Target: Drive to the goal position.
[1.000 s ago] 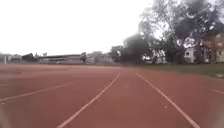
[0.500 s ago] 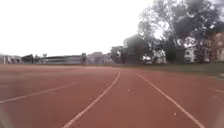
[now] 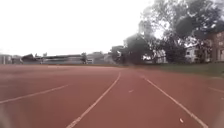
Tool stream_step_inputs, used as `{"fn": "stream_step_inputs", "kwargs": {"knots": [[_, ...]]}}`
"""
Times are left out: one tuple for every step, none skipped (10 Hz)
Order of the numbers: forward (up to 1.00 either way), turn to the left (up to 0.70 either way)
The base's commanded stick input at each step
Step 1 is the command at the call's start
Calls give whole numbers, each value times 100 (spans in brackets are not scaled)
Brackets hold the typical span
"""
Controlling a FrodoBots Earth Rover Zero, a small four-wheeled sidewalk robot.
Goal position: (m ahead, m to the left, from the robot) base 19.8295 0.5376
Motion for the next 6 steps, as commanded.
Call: {"fn": "stream_step_inputs", "kwargs": {"knots": [[0,0],[0,0],[0,0],[0,0],[0,0],[3,0]]}}
